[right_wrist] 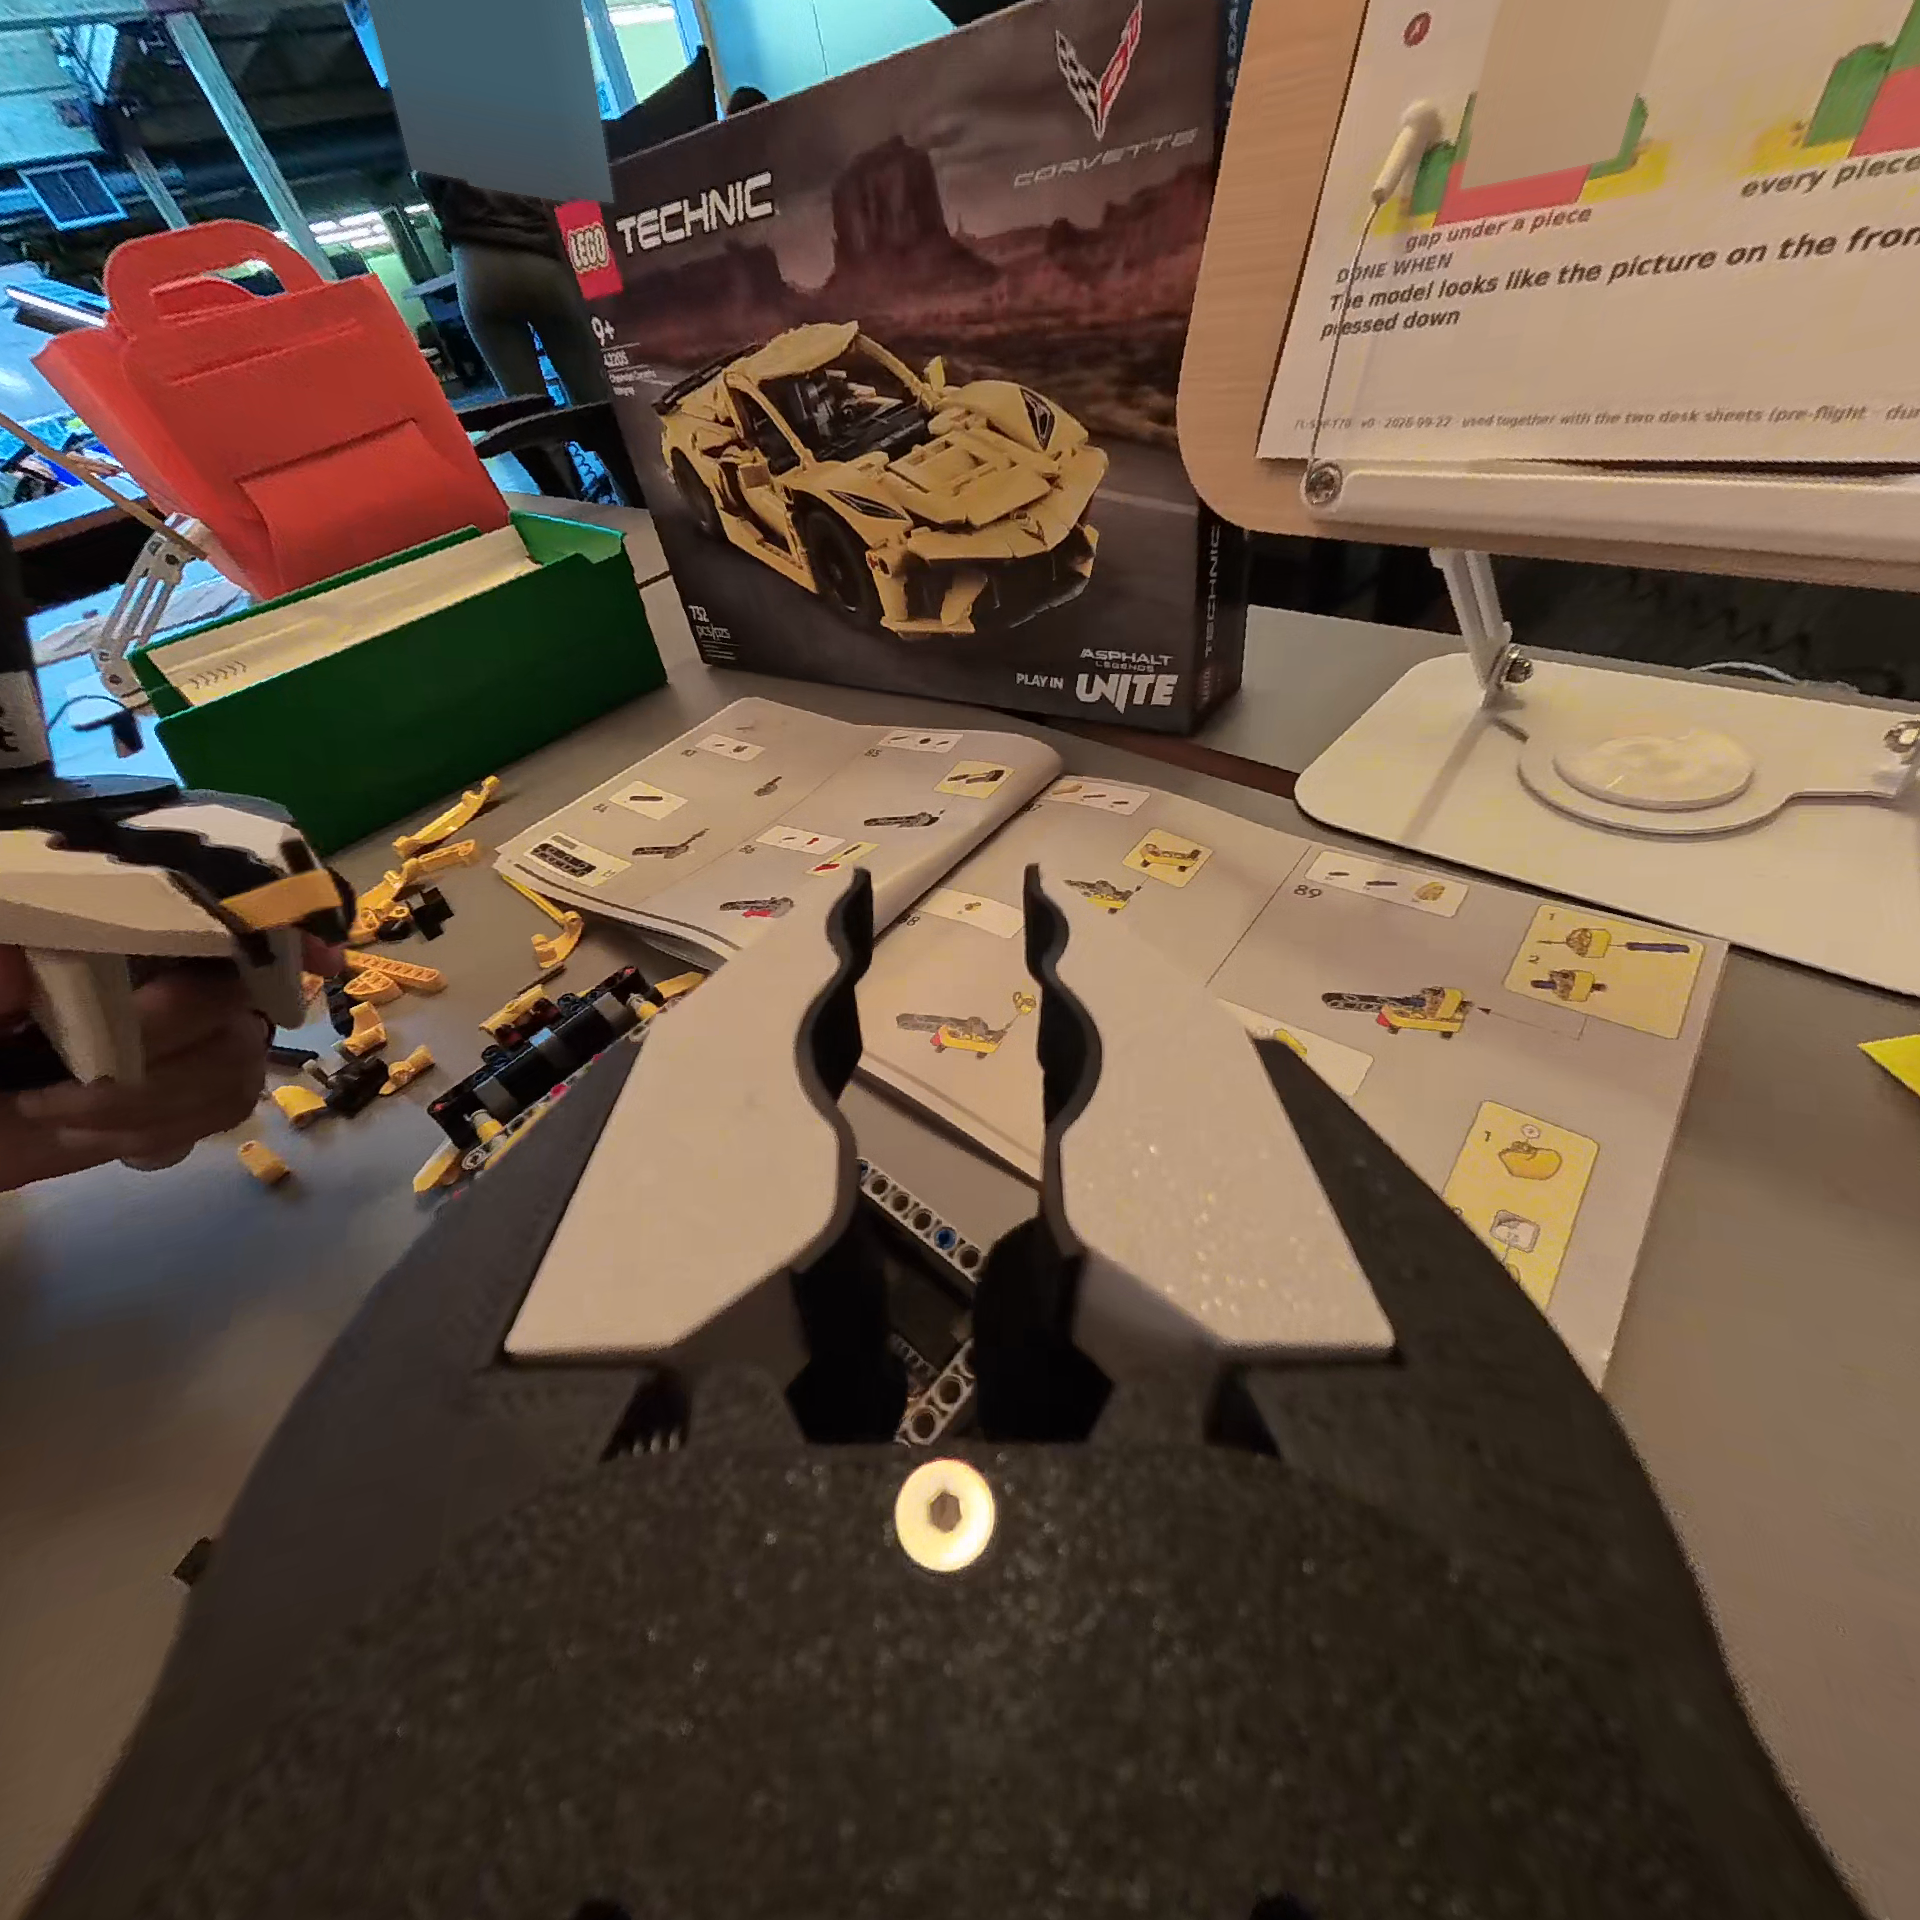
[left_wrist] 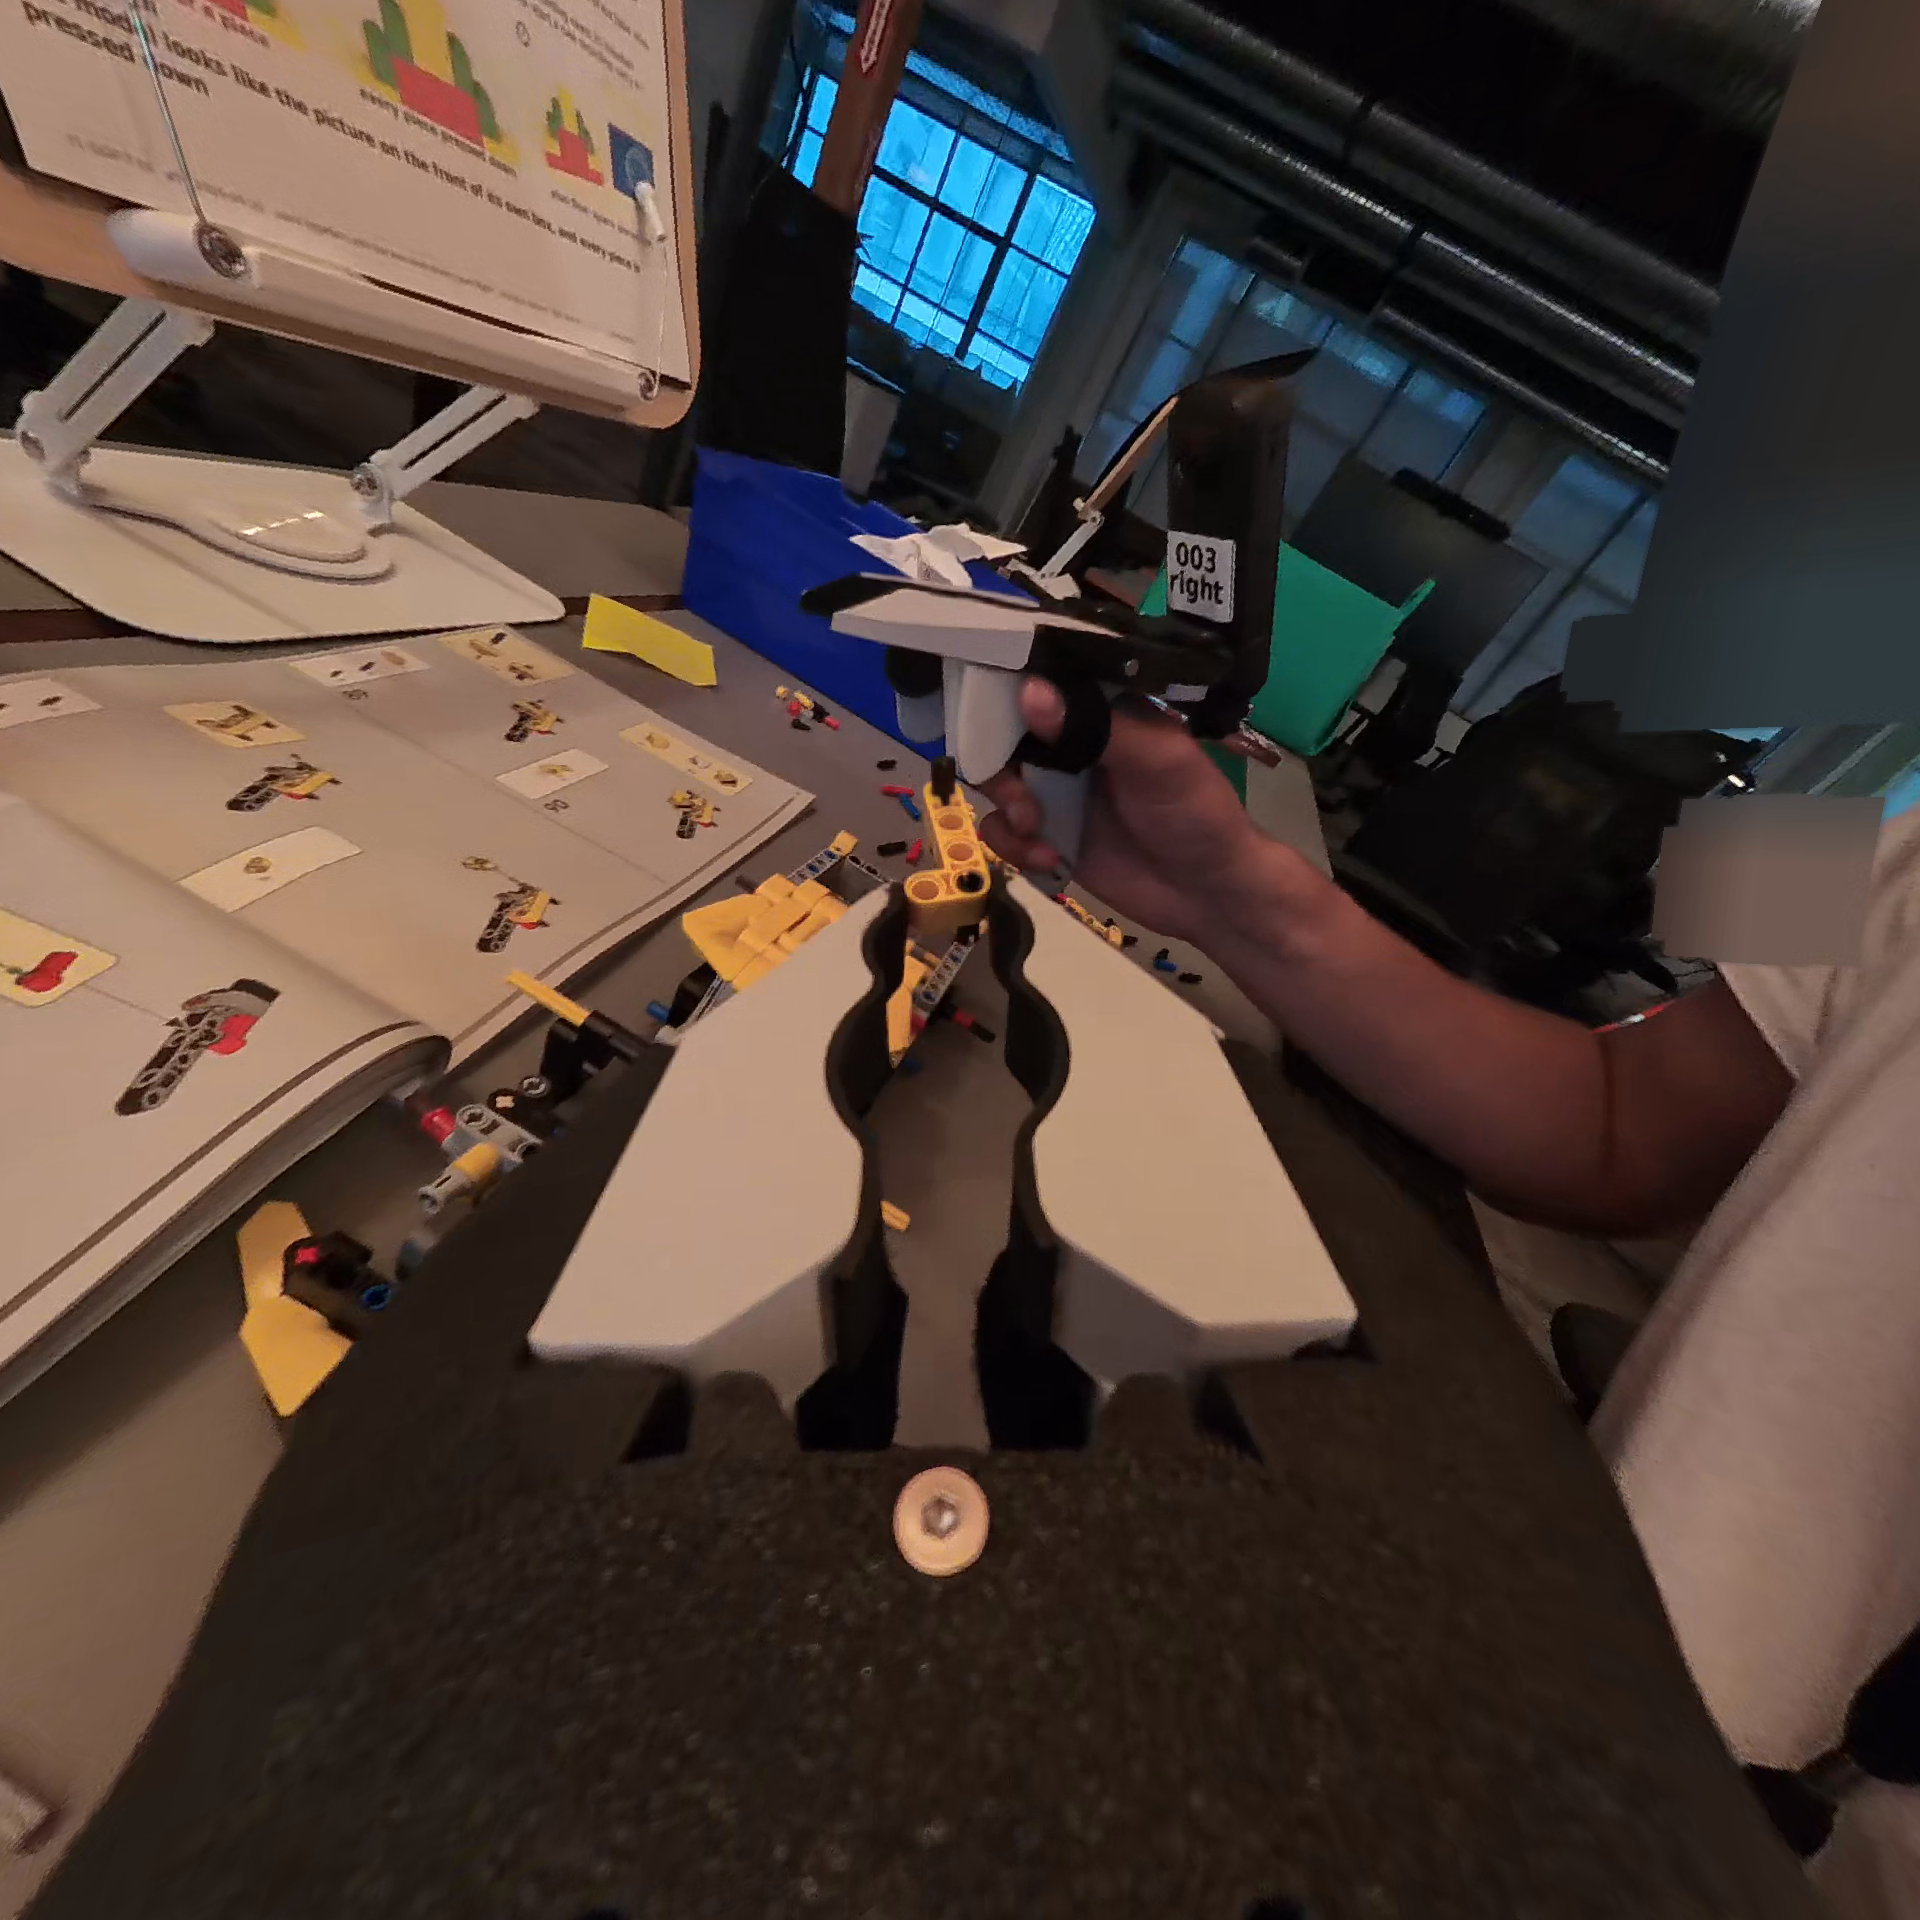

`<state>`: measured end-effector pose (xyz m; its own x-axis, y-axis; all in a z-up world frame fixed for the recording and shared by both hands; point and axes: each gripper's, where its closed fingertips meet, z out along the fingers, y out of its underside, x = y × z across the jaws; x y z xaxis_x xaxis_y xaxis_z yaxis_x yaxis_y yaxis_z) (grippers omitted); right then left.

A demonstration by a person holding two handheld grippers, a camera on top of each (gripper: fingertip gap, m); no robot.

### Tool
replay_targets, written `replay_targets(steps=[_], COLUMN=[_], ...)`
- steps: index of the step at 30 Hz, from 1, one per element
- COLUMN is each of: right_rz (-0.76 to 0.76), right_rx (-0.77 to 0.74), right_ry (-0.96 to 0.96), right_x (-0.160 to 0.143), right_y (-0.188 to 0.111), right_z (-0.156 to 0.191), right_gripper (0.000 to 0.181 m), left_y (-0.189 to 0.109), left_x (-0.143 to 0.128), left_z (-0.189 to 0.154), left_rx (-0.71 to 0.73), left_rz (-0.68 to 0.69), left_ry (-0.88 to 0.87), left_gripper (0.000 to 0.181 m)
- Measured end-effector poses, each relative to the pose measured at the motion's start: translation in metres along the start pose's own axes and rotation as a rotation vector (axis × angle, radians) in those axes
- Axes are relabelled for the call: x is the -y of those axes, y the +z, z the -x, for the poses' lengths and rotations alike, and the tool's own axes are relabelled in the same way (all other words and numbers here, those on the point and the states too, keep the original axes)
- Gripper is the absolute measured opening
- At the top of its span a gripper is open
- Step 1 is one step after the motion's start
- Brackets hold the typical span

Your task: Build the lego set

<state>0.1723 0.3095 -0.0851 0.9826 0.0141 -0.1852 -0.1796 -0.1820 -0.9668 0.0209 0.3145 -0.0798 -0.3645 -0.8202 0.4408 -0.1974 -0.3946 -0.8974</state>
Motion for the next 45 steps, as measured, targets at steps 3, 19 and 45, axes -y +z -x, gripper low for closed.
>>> replay_targets(steps=[3, 19, 45], right_rz=[0.014, 0.357, 0.909], right_rx=[-0.002, 0.682, 0.789], right_ry=[0.003, -0.116, -0.597], right_x=[-0.003, -0.042, -0.175], right_y=[0.001, -0.046, -0.069], right_z=[-0.003, 0.108, 0.160], right_gripper=[0.027, 0.026, 0.035], left_y=[0.000, 0.010, -0.024], left_x=[-0.005, -0.052, -0.126], left_z=[0.006, -0.018, -0.075], left_rx=[0.034, -0.089, -0.132], left_rz=[0.032, 0.297, 0.568], left_ry=[0.024, 0.170, 0.307], left_gripper=[0.015, 0.015, 0.015])
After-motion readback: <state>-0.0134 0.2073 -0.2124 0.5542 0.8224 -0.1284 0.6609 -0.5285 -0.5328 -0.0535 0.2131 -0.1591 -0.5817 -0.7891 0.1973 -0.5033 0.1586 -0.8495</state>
